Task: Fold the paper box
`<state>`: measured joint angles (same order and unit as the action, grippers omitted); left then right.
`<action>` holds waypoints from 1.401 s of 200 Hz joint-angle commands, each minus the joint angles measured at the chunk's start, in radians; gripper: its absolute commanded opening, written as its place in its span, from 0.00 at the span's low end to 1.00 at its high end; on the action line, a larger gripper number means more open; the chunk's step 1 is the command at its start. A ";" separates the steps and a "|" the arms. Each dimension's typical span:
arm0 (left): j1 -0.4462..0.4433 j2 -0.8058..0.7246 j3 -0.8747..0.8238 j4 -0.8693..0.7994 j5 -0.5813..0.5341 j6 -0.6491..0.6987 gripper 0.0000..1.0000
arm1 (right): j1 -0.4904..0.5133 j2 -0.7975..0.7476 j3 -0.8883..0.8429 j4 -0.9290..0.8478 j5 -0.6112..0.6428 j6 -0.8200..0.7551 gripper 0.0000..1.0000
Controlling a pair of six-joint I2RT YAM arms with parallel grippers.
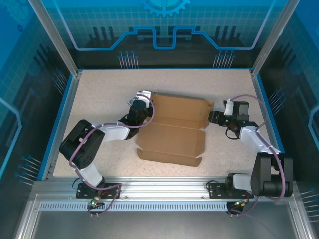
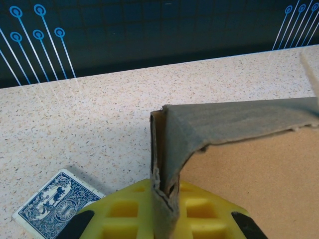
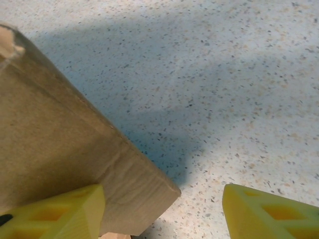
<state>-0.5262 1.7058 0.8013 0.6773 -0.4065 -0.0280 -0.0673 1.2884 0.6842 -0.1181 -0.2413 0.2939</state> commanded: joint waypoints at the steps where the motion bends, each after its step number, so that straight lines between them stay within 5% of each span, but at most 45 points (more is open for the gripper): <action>1: 0.004 -0.044 -0.006 0.024 0.010 -0.024 0.00 | 0.018 0.005 -0.004 0.057 -0.043 -0.037 0.61; 78: 0.004 -0.048 -0.010 0.027 0.011 -0.023 0.00 | 0.023 0.018 -0.005 0.134 -0.126 -0.075 0.49; 218: 0.004 -0.053 -0.013 0.025 0.022 -0.031 0.00 | 0.074 0.087 0.040 0.220 -0.210 -0.153 0.48; 280: 0.003 -0.054 -0.012 0.025 0.026 -0.032 0.00 | 0.131 0.093 0.065 0.187 -0.153 -0.201 0.44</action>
<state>-0.5243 1.6928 0.7944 0.6777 -0.4065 -0.0395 0.0410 1.3720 0.7136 0.0677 -0.4088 0.1242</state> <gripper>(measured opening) 0.093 0.455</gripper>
